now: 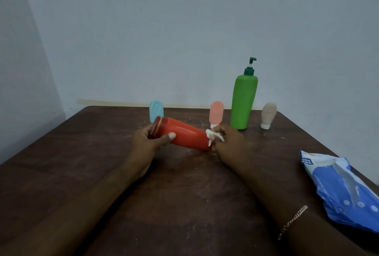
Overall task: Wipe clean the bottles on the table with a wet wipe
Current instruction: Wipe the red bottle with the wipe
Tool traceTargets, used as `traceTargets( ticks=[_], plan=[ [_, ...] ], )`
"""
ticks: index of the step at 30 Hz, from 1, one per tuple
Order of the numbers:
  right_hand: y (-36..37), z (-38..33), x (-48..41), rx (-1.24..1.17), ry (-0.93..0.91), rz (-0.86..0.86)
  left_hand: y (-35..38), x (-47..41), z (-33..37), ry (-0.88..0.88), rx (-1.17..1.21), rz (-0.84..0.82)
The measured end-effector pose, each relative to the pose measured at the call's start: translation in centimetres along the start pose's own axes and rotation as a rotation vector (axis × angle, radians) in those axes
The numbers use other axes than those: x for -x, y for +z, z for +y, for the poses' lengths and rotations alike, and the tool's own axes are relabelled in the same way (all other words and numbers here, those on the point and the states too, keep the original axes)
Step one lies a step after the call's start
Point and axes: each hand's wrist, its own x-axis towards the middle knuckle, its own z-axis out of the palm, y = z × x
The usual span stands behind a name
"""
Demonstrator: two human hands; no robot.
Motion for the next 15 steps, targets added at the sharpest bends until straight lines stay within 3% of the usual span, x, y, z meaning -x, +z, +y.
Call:
traceTargets(
  ticks=[3, 7, 11, 15],
  plan=[
    [1.3, -1.3, 1.2, -0.028, -0.042, -0.063, 0.0, -0.8, -0.2, -0.061, 0.277, 0.121],
    [4.0, -3.7, 3.4, -0.078, -0.113, -0.267, 0.1, -1.4, -0.8, -0.075, 0.305, 0.263],
    [4.8, -5.0, 4.4, -0.072, -0.235, -0.328, -0.3, -1.5, -0.4, -0.041, 0.015, 0.415],
    [4.3, -4.8, 4.0, -0.109, -0.263, -0.318, -0.2, -0.9, 0.1, 0.107, -0.344, 0.412]
  ],
)
